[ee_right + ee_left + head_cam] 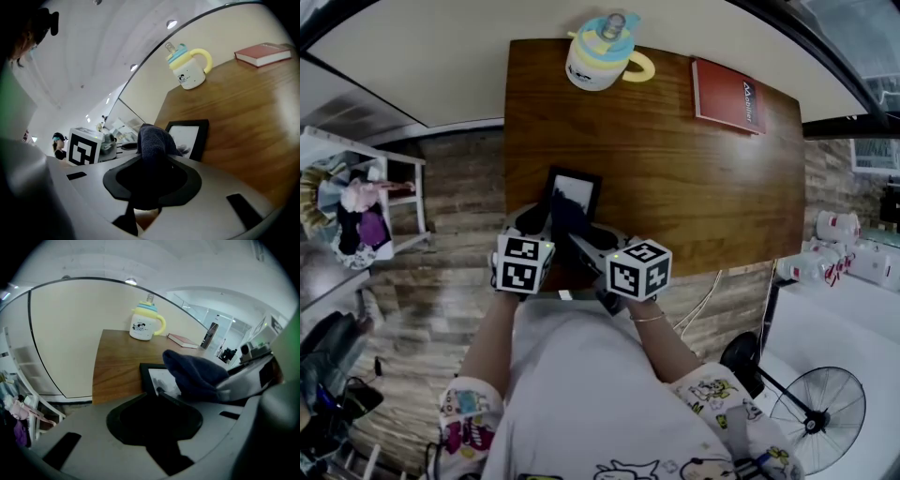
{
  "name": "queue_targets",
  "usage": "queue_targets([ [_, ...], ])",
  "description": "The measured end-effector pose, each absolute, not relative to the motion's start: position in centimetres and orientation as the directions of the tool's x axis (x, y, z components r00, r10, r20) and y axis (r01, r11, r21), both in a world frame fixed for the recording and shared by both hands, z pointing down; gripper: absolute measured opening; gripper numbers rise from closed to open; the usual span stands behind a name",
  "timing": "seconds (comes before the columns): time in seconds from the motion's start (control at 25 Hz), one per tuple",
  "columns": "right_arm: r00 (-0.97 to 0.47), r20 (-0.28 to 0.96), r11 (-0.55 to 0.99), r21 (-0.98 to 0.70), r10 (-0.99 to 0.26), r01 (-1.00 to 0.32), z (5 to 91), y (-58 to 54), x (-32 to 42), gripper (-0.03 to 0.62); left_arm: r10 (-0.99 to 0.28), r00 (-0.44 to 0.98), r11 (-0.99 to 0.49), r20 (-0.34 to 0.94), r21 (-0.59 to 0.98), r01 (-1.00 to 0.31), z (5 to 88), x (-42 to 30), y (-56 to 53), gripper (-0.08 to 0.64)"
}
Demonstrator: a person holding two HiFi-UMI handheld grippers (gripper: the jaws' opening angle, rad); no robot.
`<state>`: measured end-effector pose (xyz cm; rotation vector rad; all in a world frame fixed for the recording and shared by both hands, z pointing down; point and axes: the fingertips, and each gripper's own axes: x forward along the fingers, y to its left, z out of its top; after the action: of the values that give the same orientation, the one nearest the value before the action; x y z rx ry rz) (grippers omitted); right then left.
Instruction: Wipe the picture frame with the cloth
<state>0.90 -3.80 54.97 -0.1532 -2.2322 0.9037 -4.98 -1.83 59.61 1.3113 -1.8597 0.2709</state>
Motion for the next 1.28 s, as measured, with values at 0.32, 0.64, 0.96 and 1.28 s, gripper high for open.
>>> queue_targets([
  [0.32,-0.743,0.574,0.719,-0.67,0.345,-0.184,56.5,-2.4,0.4,0.084,-0.686,-0.102,0.428,0.72,0.287,-0.857,59.7,-5.0,-1.8,0.071],
  [0.64,-0.686,0.661,0.828,-0.54,0.306,-0.152,57.9,-2.0,0.2,0.083,-0.682,-0.102,0.426,0.724,0.281,-0.86,59.9,-4.9,-1.7,0.071],
  [0.96,-0.634,0.726,0.9,-0.424,0.268,-0.105,58.1,-2.7,1.0,0.083,-0.686,-0.101,0.424,0.721,0.282,-0.861,59.7,-5.0,-1.8,0.071],
  [1.28,-0.62,0.741,0.915,-0.393,0.258,-0.089,57.7,-3.4,2.0,0.083,-0.685,-0.11,0.425,0.72,0.273,-0.863,59.8,-5.0,-1.8,0.071],
])
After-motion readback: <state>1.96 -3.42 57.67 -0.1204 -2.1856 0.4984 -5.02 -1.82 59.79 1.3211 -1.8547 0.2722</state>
